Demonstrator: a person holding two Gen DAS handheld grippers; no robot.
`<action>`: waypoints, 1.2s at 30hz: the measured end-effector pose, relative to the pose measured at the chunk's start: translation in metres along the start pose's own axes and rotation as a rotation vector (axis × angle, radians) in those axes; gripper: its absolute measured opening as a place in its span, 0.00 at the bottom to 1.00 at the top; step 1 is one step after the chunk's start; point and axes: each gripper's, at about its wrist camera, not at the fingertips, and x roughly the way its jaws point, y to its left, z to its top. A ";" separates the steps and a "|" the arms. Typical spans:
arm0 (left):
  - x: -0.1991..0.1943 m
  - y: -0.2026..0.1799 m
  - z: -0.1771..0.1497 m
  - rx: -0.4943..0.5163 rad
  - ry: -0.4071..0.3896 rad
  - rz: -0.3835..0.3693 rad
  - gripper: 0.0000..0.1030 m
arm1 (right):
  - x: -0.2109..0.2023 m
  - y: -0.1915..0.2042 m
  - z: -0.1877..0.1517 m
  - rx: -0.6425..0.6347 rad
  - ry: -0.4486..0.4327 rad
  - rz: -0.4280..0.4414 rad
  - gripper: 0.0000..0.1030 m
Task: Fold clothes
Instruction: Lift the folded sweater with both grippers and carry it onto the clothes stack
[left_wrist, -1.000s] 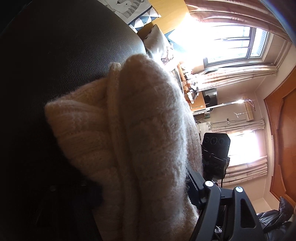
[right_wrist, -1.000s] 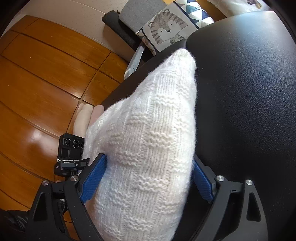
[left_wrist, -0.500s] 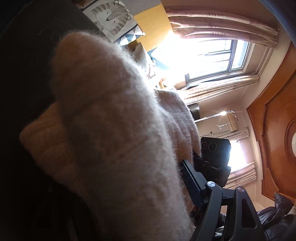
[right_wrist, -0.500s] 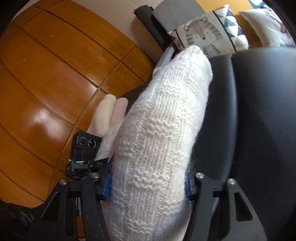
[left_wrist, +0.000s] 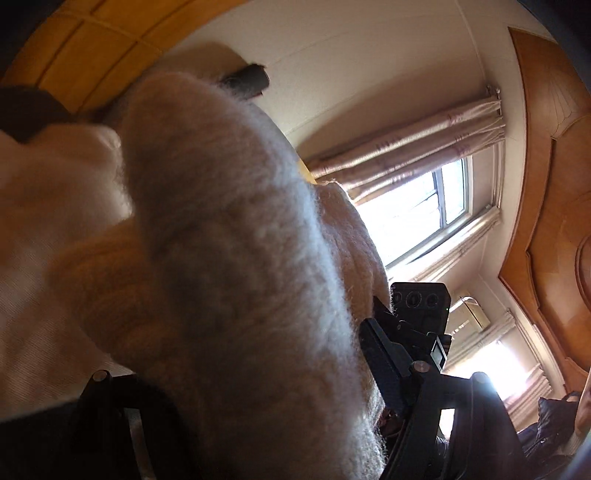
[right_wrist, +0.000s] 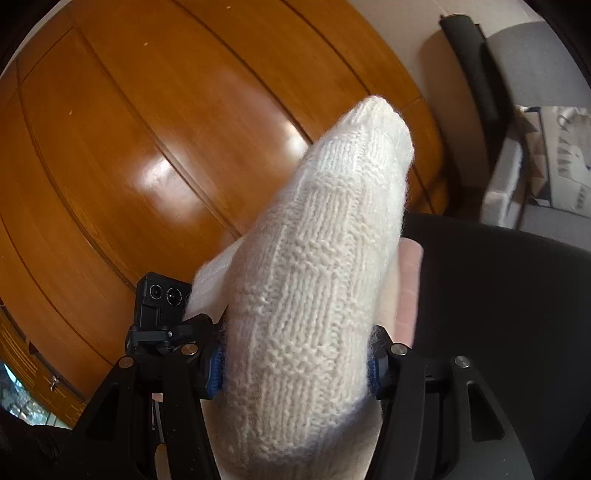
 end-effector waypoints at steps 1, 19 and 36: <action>-0.015 0.006 0.011 0.008 -0.024 0.025 0.75 | 0.018 0.005 0.008 -0.017 0.013 0.010 0.58; -0.073 0.172 0.055 -0.213 -0.110 0.299 0.78 | 0.174 -0.052 0.014 -0.074 0.204 -0.176 0.63; -0.143 0.070 0.062 0.113 -0.273 0.610 0.84 | 0.108 0.021 0.011 -0.450 -0.006 -0.288 0.84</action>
